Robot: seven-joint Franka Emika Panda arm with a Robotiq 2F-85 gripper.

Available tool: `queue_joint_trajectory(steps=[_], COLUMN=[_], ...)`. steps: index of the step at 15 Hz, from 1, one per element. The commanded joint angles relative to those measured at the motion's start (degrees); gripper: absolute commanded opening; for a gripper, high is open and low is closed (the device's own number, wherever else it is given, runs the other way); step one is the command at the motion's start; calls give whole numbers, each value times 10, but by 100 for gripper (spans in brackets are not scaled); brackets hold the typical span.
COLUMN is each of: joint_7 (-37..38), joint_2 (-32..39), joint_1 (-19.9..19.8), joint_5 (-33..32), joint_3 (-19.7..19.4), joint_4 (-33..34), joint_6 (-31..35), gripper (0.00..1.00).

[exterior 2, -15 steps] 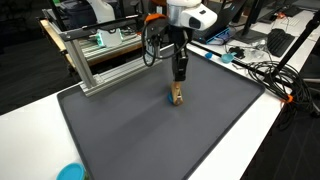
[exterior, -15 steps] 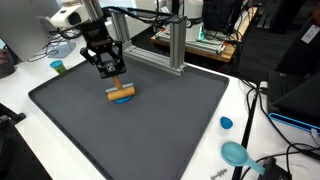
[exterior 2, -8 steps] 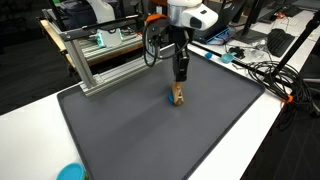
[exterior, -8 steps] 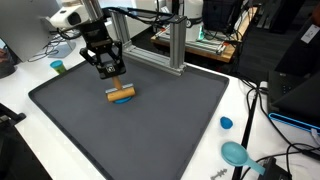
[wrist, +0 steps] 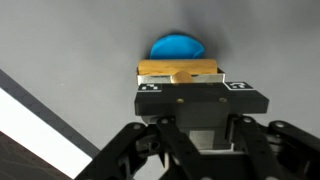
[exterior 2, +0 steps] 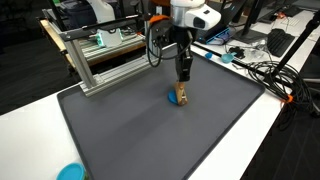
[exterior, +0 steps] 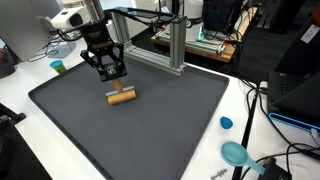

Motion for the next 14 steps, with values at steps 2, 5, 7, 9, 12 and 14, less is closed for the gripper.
queue_joint_trajectory(steps=[2,5,7,9,12,14], joint_7=[5,24,41,57,59,63], joint_2=[25,23,21,19,14,12], joint_1=[-1,-5,-7,-5,3,4], joint_5=[3,-5,-12,-24,-43,-54], joint_3=[1,-12,-21,-29,-33,-37], joint_4=[8,10,9,5,-10,-16], joint_6=[13,4,-3,-15,-38,-39], gripper=[22,22,22,22,22,22])
